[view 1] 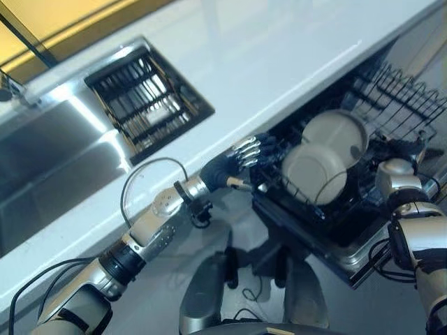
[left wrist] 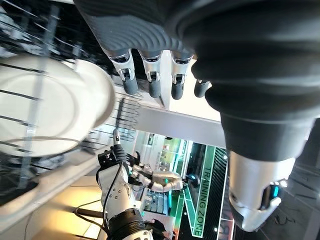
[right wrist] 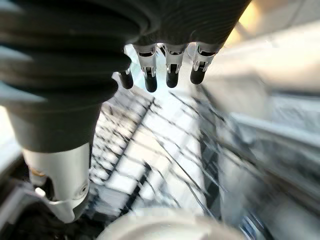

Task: Pick up plates and place into dishwasher.

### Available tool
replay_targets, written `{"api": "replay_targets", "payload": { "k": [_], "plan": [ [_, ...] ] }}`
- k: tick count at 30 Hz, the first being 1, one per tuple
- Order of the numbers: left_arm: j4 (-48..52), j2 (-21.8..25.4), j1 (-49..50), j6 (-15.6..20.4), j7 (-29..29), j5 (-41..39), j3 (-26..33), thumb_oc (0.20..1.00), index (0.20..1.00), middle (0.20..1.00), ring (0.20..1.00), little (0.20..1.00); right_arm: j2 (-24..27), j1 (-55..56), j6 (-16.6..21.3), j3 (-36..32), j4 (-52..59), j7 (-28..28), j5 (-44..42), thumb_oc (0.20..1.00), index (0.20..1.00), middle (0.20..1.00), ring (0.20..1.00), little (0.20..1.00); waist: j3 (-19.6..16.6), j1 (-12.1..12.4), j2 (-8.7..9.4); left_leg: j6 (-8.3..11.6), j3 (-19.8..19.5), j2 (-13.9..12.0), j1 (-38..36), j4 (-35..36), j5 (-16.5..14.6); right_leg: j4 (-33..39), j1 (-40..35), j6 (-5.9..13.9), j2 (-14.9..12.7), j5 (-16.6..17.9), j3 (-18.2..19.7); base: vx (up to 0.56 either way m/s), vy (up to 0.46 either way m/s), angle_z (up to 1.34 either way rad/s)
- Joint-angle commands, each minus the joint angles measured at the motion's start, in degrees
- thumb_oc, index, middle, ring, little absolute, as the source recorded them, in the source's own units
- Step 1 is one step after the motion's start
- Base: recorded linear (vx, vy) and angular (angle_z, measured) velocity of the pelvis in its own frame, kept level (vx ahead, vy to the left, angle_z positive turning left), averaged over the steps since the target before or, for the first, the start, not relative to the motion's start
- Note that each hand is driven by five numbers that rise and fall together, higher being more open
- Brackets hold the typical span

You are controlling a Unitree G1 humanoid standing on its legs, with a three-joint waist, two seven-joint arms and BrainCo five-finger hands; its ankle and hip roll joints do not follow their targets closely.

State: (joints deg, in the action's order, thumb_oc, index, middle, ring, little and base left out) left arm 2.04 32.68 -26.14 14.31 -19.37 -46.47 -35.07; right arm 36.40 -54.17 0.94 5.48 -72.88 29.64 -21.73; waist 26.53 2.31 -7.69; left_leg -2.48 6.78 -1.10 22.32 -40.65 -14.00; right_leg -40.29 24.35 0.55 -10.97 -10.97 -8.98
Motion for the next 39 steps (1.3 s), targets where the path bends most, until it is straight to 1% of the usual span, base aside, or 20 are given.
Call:
{"api": "replay_targets", "payload": {
  "k": [1,2,3,4,5,6,7,9,13,14,16,17,20,21,24,26,29,31,35,39],
  "plan": [
    [3.6,-2.0,2.2,4.8,0.3,-1.7,-0.3,1.0,1.0,1.0,1.0,1.0,0.5,-2.3,2.3,3.2,0.3,-5.0,-4.4,1.0,1.0,1.0,1.0,1.0,1.9,0.3,-1.47,-3.17,-0.5,2.4,2.8,-9.8,-10.4,-6.2,1.5,-2.01,-1.8,-5.7,1.0,-0.04,-0.007,-0.01],
    [3.6,-2.0,2.2,4.8,0.3,-1.7,-0.3,1.0,1.0,1.0,1.0,1.0,0.5,-2.4,2.3,3.3,0.2,-5.1,-4.5,1.0,1.0,1.0,1.0,1.0,1.7,0.3,-1.47,-3.17,-0.4,2.4,3.0,-9.9,-10.5,-6.4,1.8,-2.01,-1.8,-5.7,1.0,0.0,0.0,0.0],
    [3.6,-1.8,2.2,5.2,0.0,-1.8,-0.1,1.0,1.0,1.0,1.0,1.0,0.2,-2.7,2.3,3.9,-0.4,-7.9,-7.1,1.0,1.0,1.0,1.0,1.0,2.1,0.3,-1.68,-3.35,-0.4,2.5,4.0,-11.0,-10.7,-7.7,3.0,-2.27,-1.8,-6.1,1.2,-0.02,-0.023,0.04],
    [3.6,-1.8,2.3,5.2,0.1,-1.4,0.0,1.0,1.0,1.0,1.0,1.0,-0.1,-2.7,1.9,3.8,-0.7,-9.0,-8.0,1.0,1.0,1.0,1.0,1.0,2.3,0.3,-1.78,-3.41,-0.5,2.5,4.7,-11.7,-10.8,-8.4,3.7,-2.44,-1.8,-6.3,1.4,-0.02,-0.032,0.03],
    [3.5,-1.8,2.2,5.2,0.2,-1.4,0.2,1.0,1.0,1.0,1.0,1.0,-0.6,-2.8,1.0,3.9,-1.2,-11.1,-11.8,1.0,1.0,1.0,1.0,1.0,2.3,0.3,-1.94,-3.48,-0.5,2.4,5.2,-12.1,-10.8,-9.1,4.4,-2.61,-1.8,-6.5,1.5,0.0,0.0,0.0],
    [3.5,-1.9,2.2,5.2,0.1,-1.5,0.3,1.0,1.0,1.0,1.0,1.0,-0.9,-2.8,1.0,3.9,-1.6,-11.8,-13.0,1.0,1.0,1.0,1.0,1.0,2.3,0.3,-1.96,-3.49,-0.4,2.4,5.5,-12.4,-10.9,-9.3,4.6,-2.69,-1.7,-6.6,1.5,0.0,0.0,0.0],
    [3.4,-2.0,2.2,5.0,0.2,-1.5,0.5,1.0,1.0,1.0,1.0,1.0,-1.6,-2.5,0.1,3.0,-2.8,-14.3,-18.1,1.0,1.0,1.0,1.0,1.0,2.4,0.4,-2.11,-3.56,-0.5,2.3,5.8,-12.8,-10.9,-10.0,5.0,-2.93,-1.7,-6.9,1.6,0.02,-0.024,-0.04],
    [3.3,-2.1,2.1,4.6,0.1,-1.6,0.6,1.0,1.0,1.0,1.0,1.0,-2.0,-2.6,-0.4,2.2,-4.1,-16.2,-20.7,1.0,1.0,1.0,1.0,1.0,2.4,0.5,-2.22,-3.53,-0.6,2.2,6.2,-13.4,-11.1,-10.9,5.4,-3.11,-1.9,-7.3,1.4,0.03,-0.047,-0.05],
    [3.8,-1.7,1.8,3.1,-0.5,-2.1,0.9,1.0,1.0,1.0,1.0,1.0,-2.7,-2.9,-3.8,1.5,-5.7,-21.0,-26.7,1.0,1.0,1.0,1.0,1.0,2.3,1.0,-2.19,-3.55,-0.9,2.2,6.4,-14.0,-11.2,-11.6,5.6,-3.48,-1.9,-7.7,1.1,0.04,-0.054,0.0],
    [4.0,-1.8,1.9,2.4,-0.7,-2.1,1.1,1.0,1.0,1.0,1.0,1.0,-2.9,-3.0,-5.4,1.4,-6.0,-24.5,-28.5,1.0,1.0,1.0,1.0,1.0,2.2,1.3,-2.09,-3.5,-1.0,2.3,6.3,-14.0,-11.1,-11.7,5.4,-3.54,-1.9,-7.7,1.0,0.06,-0.043,-0.04],
    [4.0,-1.5,1.6,1.7,-1.0,-2.3,1.3,1.0,1.0,1.0,1.0,1.0,-3.2,-3.6,-7.1,2.0,-6.4,-29.1,-31.9,1.0,1.0,1.0,1.0,1.0,2.1,1.6,-1.84,-3.36,-1.2,2.2,6.2,-14.0,-11.0,-11.8,5.3,-3.6,-1.8,-7.7,0.8,0.06,-0.054,-0.07],
    [4.2,-1.4,1.6,1.3,-0.9,-2.4,1.3,1.0,1.0,1.0,1.0,1.0,-3.3,-3.8,-7.1,2.2,-6.4,-31.7,-33.7,1.0,1.0,1.0,1.0,1.0,2.1,1.7,-1.7,-3.33,-1.3,2.1,6.2,-14.0,-11.0,-11.8,5.2,-3.64,-1.8,-7.7,0.7,0.05,-0.056,-0.09],
    [4.4,-0.7,1.7,-0.1,-1.8,-2.9,2.4,1.0,1.0,1.0,1.0,1.0,-3.5,-3.9,-5.8,2.0,-5.1,-37.9,-37.9,1.0,1.0,1.0,1.0,1.0,1.9,2.0,-1.21,-3.31,-1.4,2.0,6.2,-14.0,-10.9,-12.0,5.2,-3.69,-1.7,-7.7,0.4,0.04,-0.038,-0.1],
    [4.3,-0.5,2.0,-0.5,-2.4,-3.1,3.0,1.0,1.0,1.0,1.0,1.0,-3.7,-3.8,-3.8,1.8,-4.1,-40.6,-38.9,1.0,1.0,1.0,1.0,1.0,1.7,2.1,-0.96,-3.26,-1.4,1.9,6.1,-13.8,-10.9,-11.9,5.0,-3.62,-1.7,-7.6,0.3,0.06,-0.034,-0.15],
    [4.1,-0.2,2.5,-1.5,-3.8,-3.5,4.2,1.0,1.0,1.0,1.0,1.0,-4.1,-2.4,-0.1,1.2,-2.0,-43.5,-40.0,1.0,1.0,1.0,1.0,1.0,1.4,2.0,-0.32,-3.34,-1.5,1.5,6.0,-14.1,-11.1,-12.2,4.9,-3.42,-1.5,-7.7,0.2,0.07,-0.037,-0.1],
    [3.9,0.0,2.6,-2.3,-4.5,-3.8,4.9,1.0,1.0,1.0,1.0,1.0,-4.2,-2.0,1.0,0.8,-0.9,-45.9,-40.8,1.0,1.0,1.0,1.0,1.0,1.3,2.1,0.12,-3.45,-1.7,1.4,6.0,-14.4,-11.3,-12.1,4.7,-3.34,-1.3,-7.6,0.2,0.06,-0.034,0.07],
    [4.1,0.5,3.2,-3.3,-5.3,-3.8,5.8,1.0,1.0,1.0,1.0,1.0,-3.8,-1.3,1.5,0.5,0.8,-52.2,-44.3,1.0,1.0,1.0,1.0,1.0,1.2,2.1,0.48,-3.6,-2.0,1.3,6.2,-15.0,-11.6,-12.5,4.8,-3.28,-1.2,-7.5,0.2,0.06,-0.02,0.04],
    [4.3,1.1,3.6,-3.4,-5.7,-4.2,6.0,1.0,1.0,1.0,1.0,1.0,-3.8,-0.7,2.2,0.5,3.0,-54.4,-46.5,1.0,1.0,1.0,1.0,1.0,1.2,2.1,0.62,-3.45,-2.1,1.3,6.2,-15.2,-11.6,-12.5,4.7,-3.16,-1.2,-7.5,0.3,0.05,-0.013,0.02],
    [4.7,2.1,4.4,-3.7,-6.8,-5.4,7.0,1.0,1.0,1.0,1.0,1.0,-3.7,0.1,2.2,0.3,6.8,-56.5,-48.1,1.0,1.0,1.0,1.0,1.0,1.1,2.3,0.98,-3.46,-2.6,1.4,6.4,-15.5,-11.8,-12.8,4.7,-2.95,-1.3,-7.5,0.4,0.06,-0.018,0.02],
    [5.7,3.5,4.2,-4.6,-7.9,-7.3,7.7,1.0,1.0,1.0,1.0,1.0,-2.7,-2.1,1.4,1.1,8.1,-55.2,-48.3,1.0,1.0,1.0,1.0,1.0,1.1,2.9,1.05,-3.51,-3.0,1.8,7.0,-16.0,-11.9,-13.1,5.1,-2.9,-1.3,-7.5,0.4,0.03,-0.025,0.03]
  ]
}}
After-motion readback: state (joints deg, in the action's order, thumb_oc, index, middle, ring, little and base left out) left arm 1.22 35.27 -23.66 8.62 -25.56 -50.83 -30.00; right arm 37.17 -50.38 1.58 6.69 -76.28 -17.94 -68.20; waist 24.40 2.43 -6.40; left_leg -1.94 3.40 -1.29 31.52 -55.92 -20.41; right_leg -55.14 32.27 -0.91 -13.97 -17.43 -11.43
